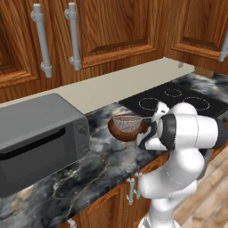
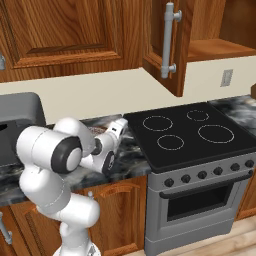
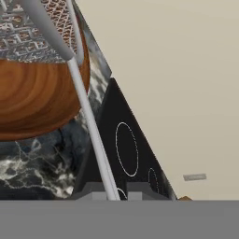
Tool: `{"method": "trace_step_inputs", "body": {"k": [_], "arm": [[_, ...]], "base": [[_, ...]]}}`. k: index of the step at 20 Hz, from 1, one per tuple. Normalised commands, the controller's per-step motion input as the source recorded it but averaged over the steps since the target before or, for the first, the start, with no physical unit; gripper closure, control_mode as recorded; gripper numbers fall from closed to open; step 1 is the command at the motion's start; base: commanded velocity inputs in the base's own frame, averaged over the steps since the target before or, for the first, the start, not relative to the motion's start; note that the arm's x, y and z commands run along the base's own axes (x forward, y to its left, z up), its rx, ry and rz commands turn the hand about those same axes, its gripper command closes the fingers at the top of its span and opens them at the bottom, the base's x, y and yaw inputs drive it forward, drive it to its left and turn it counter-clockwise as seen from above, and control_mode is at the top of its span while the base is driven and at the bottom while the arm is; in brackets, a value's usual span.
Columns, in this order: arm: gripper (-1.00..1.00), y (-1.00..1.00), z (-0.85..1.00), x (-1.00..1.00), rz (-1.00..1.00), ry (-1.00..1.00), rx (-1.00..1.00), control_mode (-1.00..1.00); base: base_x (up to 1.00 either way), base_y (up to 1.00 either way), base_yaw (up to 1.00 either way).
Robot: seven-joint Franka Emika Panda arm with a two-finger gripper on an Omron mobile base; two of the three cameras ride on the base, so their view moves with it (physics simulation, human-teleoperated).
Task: Open the cabinet and setup a tea strainer by placing it in the bowl upright.
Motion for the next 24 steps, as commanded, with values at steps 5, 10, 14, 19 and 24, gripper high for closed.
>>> {"method": "trace_step_inputs", "body": {"k": [5, 10, 14, 19, 24], "arm": [[1.00, -0.11, -0.35, -0.02, 0.00, 0.00, -0.01, -1.00], [1.00, -0.05, -0.35, -0.07, 0.00, -0.01, -0.03, -1.00], [1.00, 0.00, -0.30, -0.03, 0.00, -0.02, -0.04, -1.00], [1.00, 0.00, -0.03, 0.00, 0.00, 0.00, 0.00, -1.00], [-1.00, 0.00, 0.00, 0.00, 0.00, 0.00, 0.00, -1.00]], "base": [[0.00, 0.00, 0.00], [0.00, 0.00, 0.00], [0.00, 0.00, 0.00], [0.00, 0.00, 0.00], [0.00, 0.00, 0.00]]}}
